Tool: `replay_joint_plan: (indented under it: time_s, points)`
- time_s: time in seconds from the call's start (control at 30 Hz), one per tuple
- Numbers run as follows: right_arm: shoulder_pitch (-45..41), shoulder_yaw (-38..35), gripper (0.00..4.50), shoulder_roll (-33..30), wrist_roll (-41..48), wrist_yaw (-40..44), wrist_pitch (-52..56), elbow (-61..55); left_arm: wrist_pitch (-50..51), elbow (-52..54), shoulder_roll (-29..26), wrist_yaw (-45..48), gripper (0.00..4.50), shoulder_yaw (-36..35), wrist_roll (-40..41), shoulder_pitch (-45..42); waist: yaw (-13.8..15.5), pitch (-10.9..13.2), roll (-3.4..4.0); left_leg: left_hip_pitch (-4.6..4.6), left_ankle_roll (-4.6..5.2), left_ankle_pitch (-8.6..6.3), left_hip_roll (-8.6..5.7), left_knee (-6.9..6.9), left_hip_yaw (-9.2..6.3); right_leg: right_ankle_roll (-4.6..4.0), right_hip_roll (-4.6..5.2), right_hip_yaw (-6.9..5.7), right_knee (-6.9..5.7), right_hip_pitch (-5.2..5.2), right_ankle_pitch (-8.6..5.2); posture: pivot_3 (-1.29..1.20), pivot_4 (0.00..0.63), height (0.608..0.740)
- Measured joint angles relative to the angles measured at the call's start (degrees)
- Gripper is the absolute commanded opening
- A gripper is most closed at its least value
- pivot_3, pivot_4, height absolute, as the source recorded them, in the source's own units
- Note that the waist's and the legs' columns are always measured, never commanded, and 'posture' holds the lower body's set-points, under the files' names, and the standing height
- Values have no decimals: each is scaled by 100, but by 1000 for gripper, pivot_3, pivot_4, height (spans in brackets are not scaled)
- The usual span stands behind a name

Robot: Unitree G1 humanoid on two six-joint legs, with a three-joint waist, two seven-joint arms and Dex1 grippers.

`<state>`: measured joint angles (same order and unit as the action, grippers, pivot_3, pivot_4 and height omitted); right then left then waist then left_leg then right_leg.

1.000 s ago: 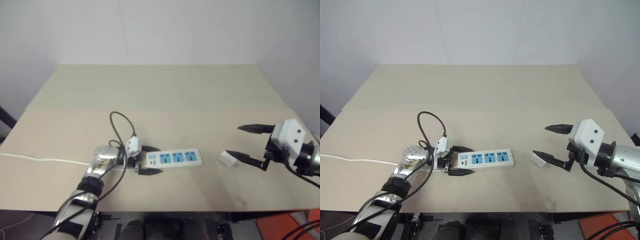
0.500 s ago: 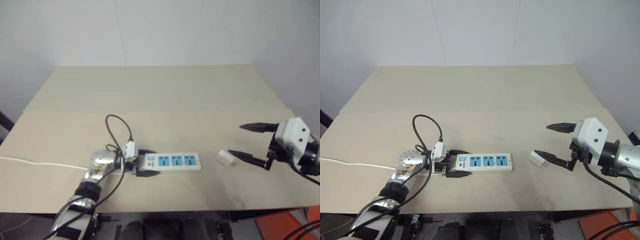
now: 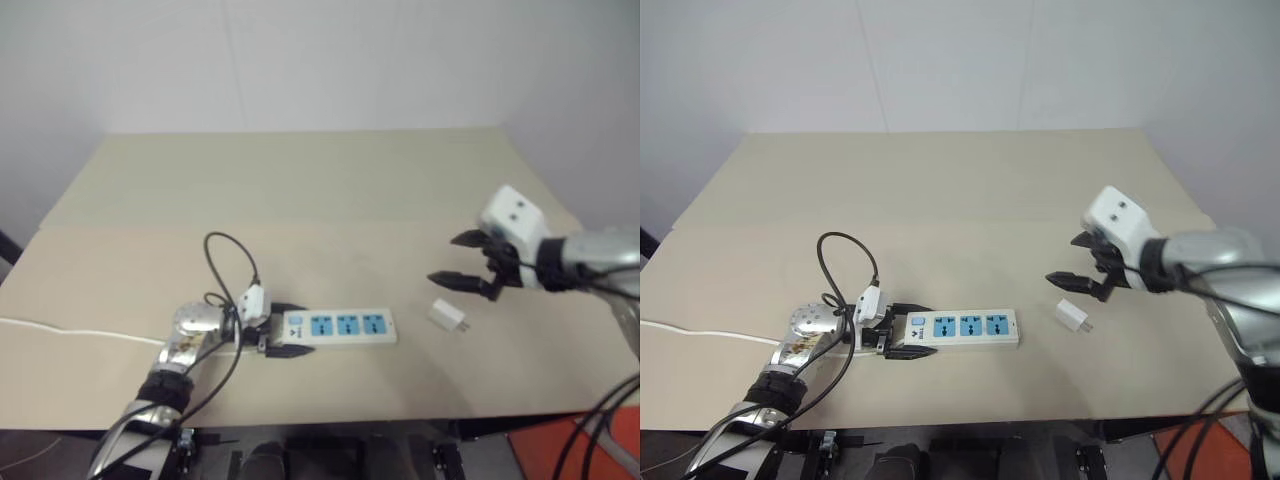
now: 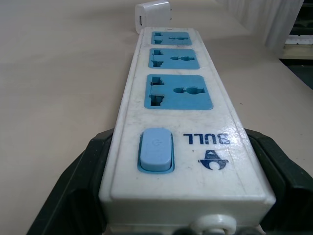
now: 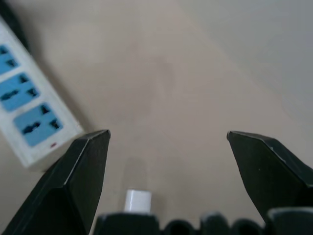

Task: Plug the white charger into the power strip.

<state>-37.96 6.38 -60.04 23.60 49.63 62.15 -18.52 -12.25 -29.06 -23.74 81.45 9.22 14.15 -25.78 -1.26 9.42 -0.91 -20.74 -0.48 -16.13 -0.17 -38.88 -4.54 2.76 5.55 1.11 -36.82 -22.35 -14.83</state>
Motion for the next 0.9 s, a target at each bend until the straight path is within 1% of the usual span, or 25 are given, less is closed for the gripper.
replay_joint_plan:
  time_s: [0.07, 0.13, 0.23, 0.33, 0.47, 0.53, 0.63, 0.9]
  points:
    - [-599, 670, 4500, -16, -110, -15, 781, 254, 20, 41, 8, -10, 3320, 23, -1, -12, 17, -1, 1, -9, 0, 0, 0, 3, 1, -1, 0, 0, 4, -10, 0, 0, 150, 740]
    - [-1041, 1302, 4500, -36, -170, 118, 1232, 562, 48, 108, 14, -11, 3320, 43, 0, -7, 39, -2, 3, -34, 1, 0, -1, 1, 2, -1, 1, 0, 3, -36, 0, 0, 150, 740]
    - [-1637, 1956, 4500, -32, -175, 387, 1747, 1031, 83, 165, 10, 9, 3320, 60, 5, 6, 46, -3, 6, -63, 0, 0, -4, -2, 10, -3, 4, 8, -13, -79, 2, 0, 150, 740]
    - [-2252, 2582, 4500, -26, -192, 648, 2105, 1505, 104, 168, 7, 11, 3320, 70, 5, 5, 47, -5, 8, -64, 0, 0, -3, -2, 12, -3, 4, 7, -15, -82, 2, 0, 150, 740]
    - [-2551, 3336, 4500, 49, -281, 882, 2208, 2060, 112, 165, 8, 12, 3320, 78, 5, -2, 46, -5, 8, -64, 0, 0, -3, -2, 13, -3, 4, 7, -13, -81, 2, 0, 150, 740]
    - [-2564, 3613, 4500, 159, -340, 935, 2207, 2305, 118, 164, 7, 17, 3320, 75, 6, -5, 46, -5, 8, -64, 0, 0, -3, -2, 13, -3, 3, 7, -16, -83, 2, 0, 150, 740]
    - [-2564, 3843, 4500, 292, -446, 968, 2186, 2439, 127, 165, 8, 16, 3320, 76, 6, -8, 47, -5, 8, -64, 0, 0, -4, -3, 13, -3, 4, 7, -17, -84, 2, 0, 150, 740]
    - [-2379, 3924, 4500, 612, -556, 879, 2128, 2398, 218, 206, -1, 17, 3320, 75, 6, -8, 46, -5, 9, -64, 0, 0, -4, -3, 12, -3, 4, 7, -19, -84, 2, 0, 150, 740]
